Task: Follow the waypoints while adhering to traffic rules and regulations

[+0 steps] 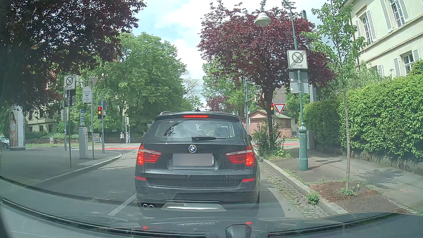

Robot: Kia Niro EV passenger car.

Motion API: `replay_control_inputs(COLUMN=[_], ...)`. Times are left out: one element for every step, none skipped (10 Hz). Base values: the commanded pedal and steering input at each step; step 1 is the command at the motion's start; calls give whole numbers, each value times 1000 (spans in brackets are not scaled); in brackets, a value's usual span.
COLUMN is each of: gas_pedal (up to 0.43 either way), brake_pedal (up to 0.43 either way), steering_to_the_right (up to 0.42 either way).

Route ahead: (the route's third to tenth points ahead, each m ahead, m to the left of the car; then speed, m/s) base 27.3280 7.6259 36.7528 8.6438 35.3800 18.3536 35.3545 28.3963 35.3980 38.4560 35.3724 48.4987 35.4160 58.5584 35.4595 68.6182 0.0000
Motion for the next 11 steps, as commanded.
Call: replay_control_inputs(gas_pedal=[0, 0, 0, 0, 0, 0, 0, 0, 0, 0, 0], brake_pedal=[274, 274, 274, 274, 274, 274, 274, 274, 274, 274, 274], steering_to_the_right=[-4, -4, -4, -4, -4, -4, -4, -4, -4, -4, -4])
